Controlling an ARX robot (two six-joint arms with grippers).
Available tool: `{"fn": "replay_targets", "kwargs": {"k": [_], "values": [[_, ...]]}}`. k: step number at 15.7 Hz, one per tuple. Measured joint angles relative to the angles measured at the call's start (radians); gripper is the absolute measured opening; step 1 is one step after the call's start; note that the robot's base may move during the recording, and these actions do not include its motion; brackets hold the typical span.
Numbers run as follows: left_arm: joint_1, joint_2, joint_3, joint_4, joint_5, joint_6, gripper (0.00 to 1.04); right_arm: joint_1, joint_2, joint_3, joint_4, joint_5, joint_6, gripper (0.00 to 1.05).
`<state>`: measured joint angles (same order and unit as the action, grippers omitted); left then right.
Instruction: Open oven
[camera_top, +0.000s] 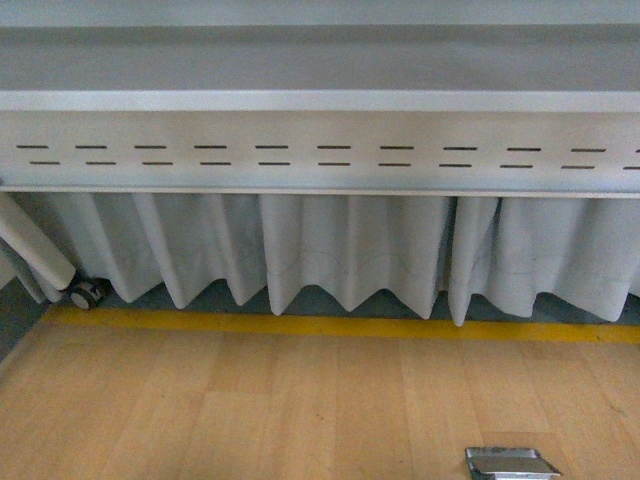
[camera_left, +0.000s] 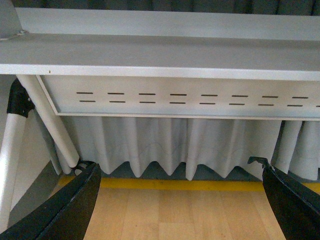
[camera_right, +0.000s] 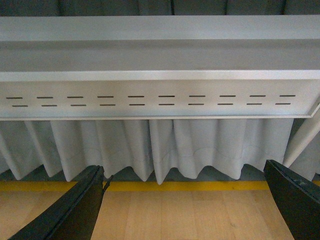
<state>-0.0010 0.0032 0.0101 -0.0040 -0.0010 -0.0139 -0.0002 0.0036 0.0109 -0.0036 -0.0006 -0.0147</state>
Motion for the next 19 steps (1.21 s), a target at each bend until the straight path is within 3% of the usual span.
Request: {"fn": "replay_targets", "kwargs": {"k": [19], "values": [[0.000,0.000,0.000,0.000,0.000,0.000,0.98,0.000,0.000,0.000,0.000,0.000,0.000,0.98]]}}
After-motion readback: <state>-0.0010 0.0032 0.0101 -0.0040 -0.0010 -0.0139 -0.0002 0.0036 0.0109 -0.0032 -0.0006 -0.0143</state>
